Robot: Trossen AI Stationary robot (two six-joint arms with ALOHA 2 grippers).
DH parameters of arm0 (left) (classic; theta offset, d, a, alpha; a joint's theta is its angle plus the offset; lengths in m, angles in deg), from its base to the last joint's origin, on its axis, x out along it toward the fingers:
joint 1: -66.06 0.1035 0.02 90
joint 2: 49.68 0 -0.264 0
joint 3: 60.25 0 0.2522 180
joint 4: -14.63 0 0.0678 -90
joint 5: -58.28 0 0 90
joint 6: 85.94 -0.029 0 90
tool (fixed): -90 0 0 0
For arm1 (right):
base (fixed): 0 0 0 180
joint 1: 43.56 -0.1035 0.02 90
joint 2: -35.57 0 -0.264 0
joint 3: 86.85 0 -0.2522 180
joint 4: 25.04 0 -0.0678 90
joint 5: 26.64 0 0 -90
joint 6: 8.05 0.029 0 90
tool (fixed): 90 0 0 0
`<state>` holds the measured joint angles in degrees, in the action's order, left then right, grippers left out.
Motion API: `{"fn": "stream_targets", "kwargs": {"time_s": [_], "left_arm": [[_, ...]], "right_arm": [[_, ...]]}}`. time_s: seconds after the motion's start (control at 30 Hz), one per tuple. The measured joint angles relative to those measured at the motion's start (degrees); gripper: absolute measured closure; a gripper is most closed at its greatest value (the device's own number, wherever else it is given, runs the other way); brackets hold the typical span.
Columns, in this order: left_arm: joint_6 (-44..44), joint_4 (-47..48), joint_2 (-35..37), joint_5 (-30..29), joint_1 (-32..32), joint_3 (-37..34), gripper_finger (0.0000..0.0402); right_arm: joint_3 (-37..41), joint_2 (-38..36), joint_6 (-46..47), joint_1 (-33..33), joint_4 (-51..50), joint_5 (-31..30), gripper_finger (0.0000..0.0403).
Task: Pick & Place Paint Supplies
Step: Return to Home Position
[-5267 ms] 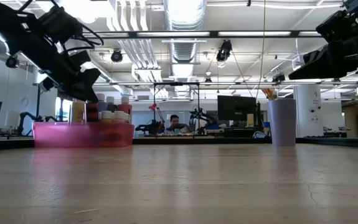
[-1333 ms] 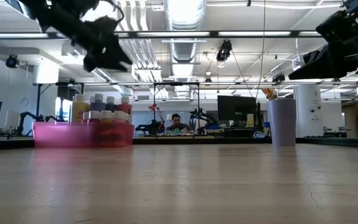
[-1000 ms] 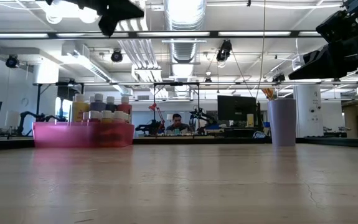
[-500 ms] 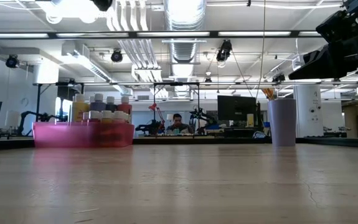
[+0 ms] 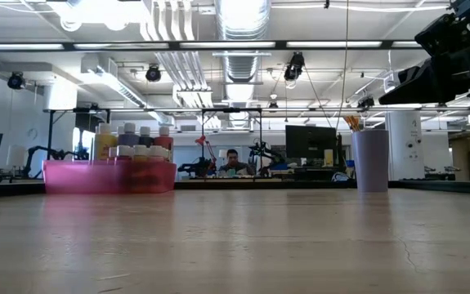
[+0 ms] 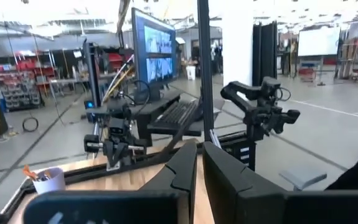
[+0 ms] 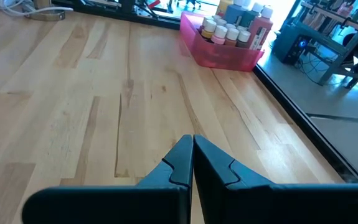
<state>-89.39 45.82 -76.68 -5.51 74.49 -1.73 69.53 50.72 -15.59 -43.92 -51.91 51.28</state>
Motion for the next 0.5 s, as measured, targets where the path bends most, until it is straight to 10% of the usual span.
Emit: {"fn": "stream_targets", "kwargs": {"time_s": [0.5], "left_arm": [[-3.0, -10.9, 24.3, -0.3, -2.8, -29.4, 0.0369]], "right_arm": [[0.0, 0.0, -0.1, 0.0, 0.0, 0.0, 0.0394]]}}
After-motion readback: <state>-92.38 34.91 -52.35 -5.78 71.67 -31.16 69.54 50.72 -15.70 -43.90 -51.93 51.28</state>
